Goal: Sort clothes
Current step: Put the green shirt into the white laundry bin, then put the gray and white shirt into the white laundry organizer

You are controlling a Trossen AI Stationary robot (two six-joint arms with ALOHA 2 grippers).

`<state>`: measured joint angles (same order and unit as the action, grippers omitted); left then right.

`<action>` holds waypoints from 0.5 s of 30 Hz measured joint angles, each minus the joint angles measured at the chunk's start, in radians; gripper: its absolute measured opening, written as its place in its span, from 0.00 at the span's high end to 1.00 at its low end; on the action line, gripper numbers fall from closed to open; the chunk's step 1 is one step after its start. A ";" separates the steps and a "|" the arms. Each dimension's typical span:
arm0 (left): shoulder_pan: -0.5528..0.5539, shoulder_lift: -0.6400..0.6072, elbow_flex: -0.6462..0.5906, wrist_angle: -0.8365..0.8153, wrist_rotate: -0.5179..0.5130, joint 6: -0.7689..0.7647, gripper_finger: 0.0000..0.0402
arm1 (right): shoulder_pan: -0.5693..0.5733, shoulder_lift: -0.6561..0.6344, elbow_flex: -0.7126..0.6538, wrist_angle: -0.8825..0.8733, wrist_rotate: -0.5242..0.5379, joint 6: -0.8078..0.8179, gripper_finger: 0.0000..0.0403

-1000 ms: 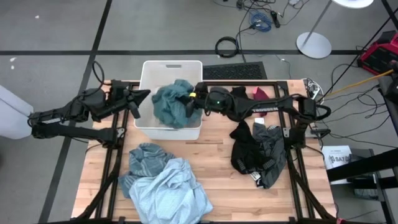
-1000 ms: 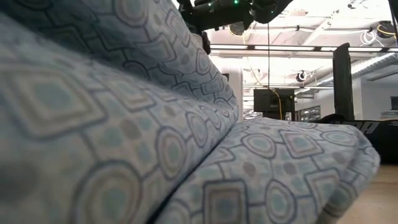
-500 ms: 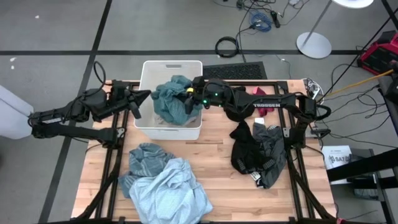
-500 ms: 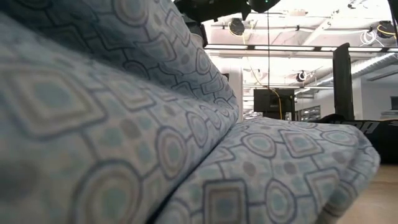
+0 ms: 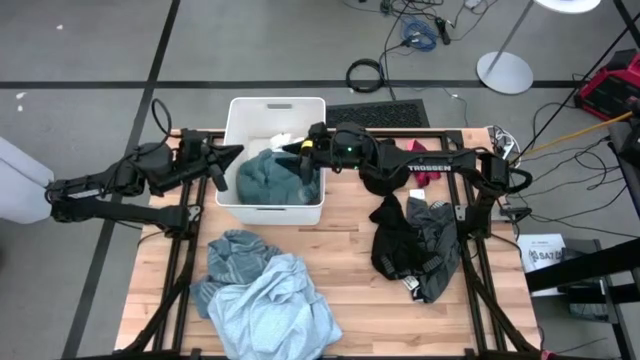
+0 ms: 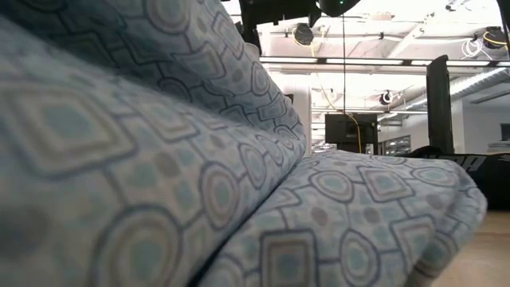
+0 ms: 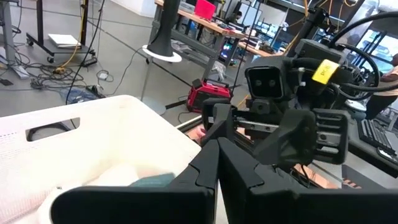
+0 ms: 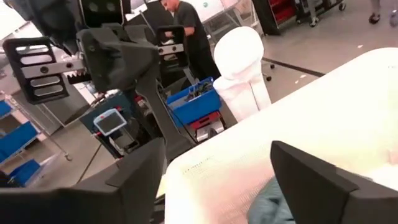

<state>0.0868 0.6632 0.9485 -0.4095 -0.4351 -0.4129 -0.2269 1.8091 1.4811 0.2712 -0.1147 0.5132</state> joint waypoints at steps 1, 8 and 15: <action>0.000 0.000 0.000 0.000 0.000 0.000 0.96 | -0.006 -0.002 0.000 -0.012 -0.006 0.008 0.29; 0.000 0.000 0.000 -0.001 0.014 -0.001 0.96 | -0.060 -0.090 0.000 -0.143 -0.022 -0.004 0.30; -0.002 0.004 0.000 -0.081 0.252 -0.053 0.96 | -0.067 -0.240 0.000 -0.205 -0.072 -0.058 0.31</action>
<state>0.0852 0.6675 0.9485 -0.4910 -0.1827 -0.4655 -0.2935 1.5687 1.4807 0.0660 -0.1865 0.4554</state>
